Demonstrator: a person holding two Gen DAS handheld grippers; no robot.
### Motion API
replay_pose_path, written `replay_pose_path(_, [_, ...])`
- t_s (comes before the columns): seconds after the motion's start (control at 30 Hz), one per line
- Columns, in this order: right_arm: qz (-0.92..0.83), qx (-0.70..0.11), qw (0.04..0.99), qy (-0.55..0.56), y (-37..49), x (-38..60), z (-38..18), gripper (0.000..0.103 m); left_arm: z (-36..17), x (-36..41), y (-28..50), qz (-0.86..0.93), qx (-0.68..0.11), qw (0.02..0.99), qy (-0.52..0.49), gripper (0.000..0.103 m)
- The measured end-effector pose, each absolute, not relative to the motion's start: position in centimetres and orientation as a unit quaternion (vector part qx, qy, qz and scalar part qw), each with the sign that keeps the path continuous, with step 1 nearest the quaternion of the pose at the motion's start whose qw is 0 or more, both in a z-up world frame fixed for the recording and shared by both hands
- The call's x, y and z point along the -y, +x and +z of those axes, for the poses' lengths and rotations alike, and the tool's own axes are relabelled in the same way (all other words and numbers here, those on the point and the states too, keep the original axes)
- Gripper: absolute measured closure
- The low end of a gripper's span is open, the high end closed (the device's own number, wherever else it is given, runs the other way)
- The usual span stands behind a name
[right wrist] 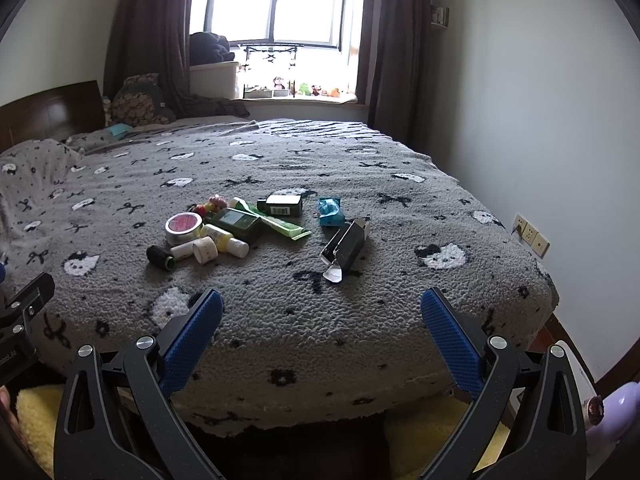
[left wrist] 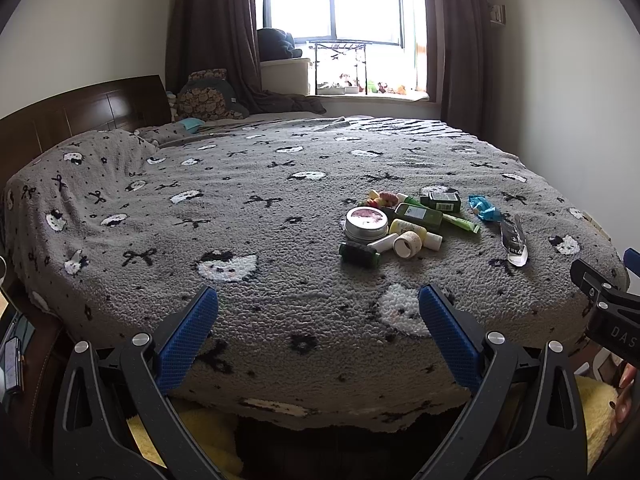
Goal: Collect trash
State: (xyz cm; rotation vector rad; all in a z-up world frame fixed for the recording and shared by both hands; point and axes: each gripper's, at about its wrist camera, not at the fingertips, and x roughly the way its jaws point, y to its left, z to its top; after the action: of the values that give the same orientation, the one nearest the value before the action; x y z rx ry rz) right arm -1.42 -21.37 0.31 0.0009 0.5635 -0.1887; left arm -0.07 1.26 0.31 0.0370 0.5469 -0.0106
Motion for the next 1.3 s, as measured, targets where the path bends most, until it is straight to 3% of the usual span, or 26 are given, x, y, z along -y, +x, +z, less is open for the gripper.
replay_pose_path(0.6, [-0.079,-0.276,0.958,0.012,0.9,23.5,-2.9,0.004,-4.5,-1.7,4.2,-0.005,-0.309,0.951,0.027,0.008])
replay_pose_path(0.8, [-0.053,-0.308,0.949,0.033,3.1,24.0,-4.5,0.004,-6.7,-1.2,6.7,-0.016,-0.333,0.942,0.033,0.020])
replay_pose_path(1.3, [0.000,-0.329,0.944,0.037,10.8,22.0,-6.4,0.004,-9.8,0.5,15.9,-0.100,-0.367,0.923,0.054,0.023])
